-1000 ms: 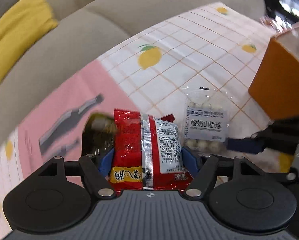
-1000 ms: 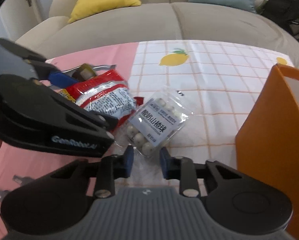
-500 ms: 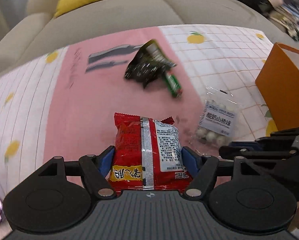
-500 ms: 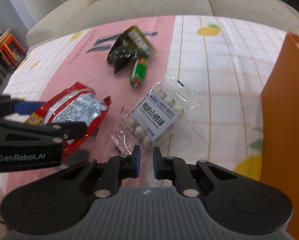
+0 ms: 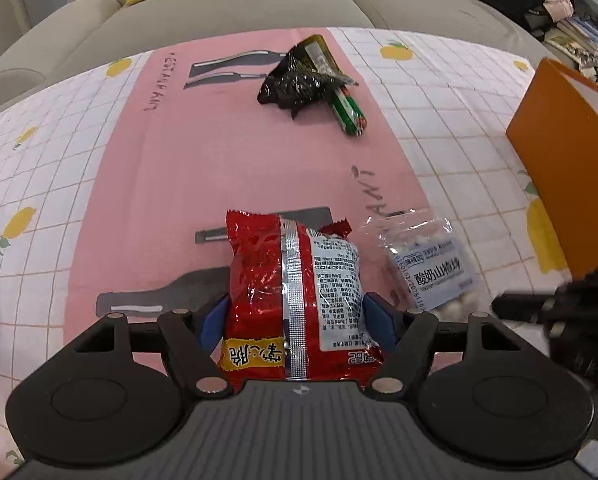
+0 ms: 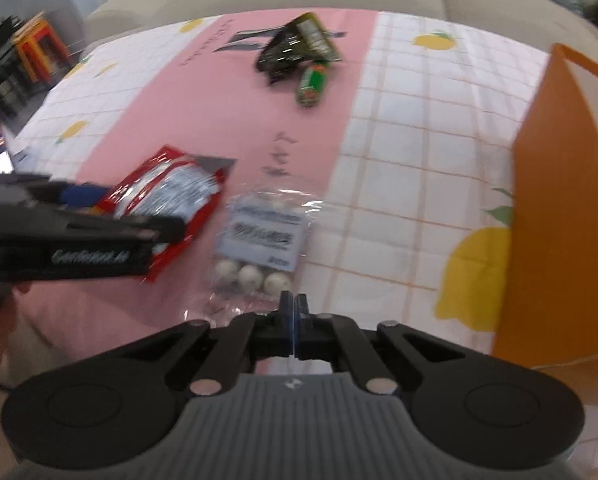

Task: Organize snacks
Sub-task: 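Grasp the red spicy snack bag with left tool while right tool grasps yogurt ball pack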

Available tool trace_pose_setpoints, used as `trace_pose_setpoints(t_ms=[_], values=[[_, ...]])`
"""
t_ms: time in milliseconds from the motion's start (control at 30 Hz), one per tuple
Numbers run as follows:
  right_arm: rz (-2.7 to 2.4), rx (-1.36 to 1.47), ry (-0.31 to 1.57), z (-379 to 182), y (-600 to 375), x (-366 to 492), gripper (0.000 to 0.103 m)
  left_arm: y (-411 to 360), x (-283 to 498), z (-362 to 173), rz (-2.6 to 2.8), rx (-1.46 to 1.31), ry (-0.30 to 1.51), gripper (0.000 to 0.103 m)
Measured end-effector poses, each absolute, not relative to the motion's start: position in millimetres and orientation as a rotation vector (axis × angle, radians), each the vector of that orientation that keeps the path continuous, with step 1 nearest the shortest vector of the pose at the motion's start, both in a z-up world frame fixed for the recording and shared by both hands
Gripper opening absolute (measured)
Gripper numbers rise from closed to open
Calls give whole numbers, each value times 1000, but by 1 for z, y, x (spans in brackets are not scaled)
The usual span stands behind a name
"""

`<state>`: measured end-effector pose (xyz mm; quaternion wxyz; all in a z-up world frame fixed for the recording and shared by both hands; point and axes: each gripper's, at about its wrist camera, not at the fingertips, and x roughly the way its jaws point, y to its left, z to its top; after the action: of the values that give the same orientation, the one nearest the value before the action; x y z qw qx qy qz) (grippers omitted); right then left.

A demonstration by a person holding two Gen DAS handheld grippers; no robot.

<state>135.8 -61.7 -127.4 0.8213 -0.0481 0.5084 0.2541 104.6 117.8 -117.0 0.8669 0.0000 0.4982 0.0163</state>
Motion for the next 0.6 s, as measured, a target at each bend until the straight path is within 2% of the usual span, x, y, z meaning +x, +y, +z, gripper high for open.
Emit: trace_pose_setpoints(t_ms=[33, 133, 200, 267, 433, 600], values=[[530, -80, 1078, -126, -64, 137, 0, 118, 104, -118, 32, 3, 1043, 83], [514, 4, 1054, -124, -67, 139, 10, 120, 102, -122, 33, 23, 1047, 87], [520, 39, 1024, -124, -63, 135, 45, 120, 102, -125, 37, 49, 1055, 88], [524, 55, 992, -124, -57, 134, 56, 119, 101, -126, 38, 73, 1050, 89], [537, 31, 954, -130, -40, 138, 60, 121, 100, -126, 49, 129, 1038, 90], [542, 41, 974, -142, -32, 148, 62, 136, 104, -125, 72, 70, 1039, 90]])
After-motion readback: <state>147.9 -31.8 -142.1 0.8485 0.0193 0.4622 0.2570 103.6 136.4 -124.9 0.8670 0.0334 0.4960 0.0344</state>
